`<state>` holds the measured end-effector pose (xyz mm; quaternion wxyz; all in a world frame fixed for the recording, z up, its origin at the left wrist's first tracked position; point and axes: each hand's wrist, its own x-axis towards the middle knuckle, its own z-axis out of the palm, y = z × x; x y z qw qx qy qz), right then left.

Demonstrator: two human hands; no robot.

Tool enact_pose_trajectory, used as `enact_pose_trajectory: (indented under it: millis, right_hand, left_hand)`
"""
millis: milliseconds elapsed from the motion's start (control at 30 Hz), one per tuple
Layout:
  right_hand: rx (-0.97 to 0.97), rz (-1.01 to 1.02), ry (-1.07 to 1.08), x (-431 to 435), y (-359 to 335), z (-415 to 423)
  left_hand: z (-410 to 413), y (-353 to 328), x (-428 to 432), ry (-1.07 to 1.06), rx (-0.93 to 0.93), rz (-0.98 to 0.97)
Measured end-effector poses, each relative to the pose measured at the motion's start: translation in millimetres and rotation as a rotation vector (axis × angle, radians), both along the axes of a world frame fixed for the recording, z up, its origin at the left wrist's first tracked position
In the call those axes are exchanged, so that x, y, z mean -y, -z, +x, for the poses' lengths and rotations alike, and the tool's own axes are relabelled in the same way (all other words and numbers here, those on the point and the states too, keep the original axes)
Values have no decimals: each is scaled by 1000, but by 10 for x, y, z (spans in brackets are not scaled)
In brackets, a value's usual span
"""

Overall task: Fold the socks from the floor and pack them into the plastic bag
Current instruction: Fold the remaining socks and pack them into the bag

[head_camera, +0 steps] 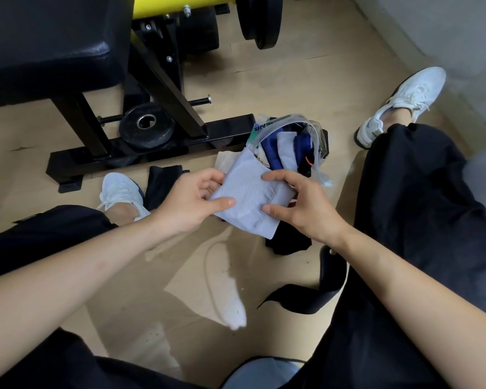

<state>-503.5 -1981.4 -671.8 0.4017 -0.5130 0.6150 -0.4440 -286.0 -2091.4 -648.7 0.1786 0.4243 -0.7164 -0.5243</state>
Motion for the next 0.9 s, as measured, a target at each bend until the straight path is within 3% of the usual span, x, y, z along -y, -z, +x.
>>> enact_pose_trajectory:
  millis: [100, 267, 500, 600, 700, 900]
  right_hand:
    - [-29, 49, 10, 12, 71, -16]
    - [132, 65, 37, 28, 95, -10]
    - [530, 86, -6, -3, -27, 57]
    - [559, 113, 15, 3, -29, 73]
    - [517, 126, 40, 4, 14, 64]
    - [437, 92, -30, 11, 10, -8]
  left_hand:
    - [-3, -9, -20, -27, 68, -218]
    - [12, -24, -146, 108, 105, -486]
    - [-9, 36, -286, 297, 128, -593]
    - [-3, 47, -290, 355, 147, -650]
    - [-3, 45, -301, 436, 73, -530]
    - [-32, -21, -136, 170, -49, -196]
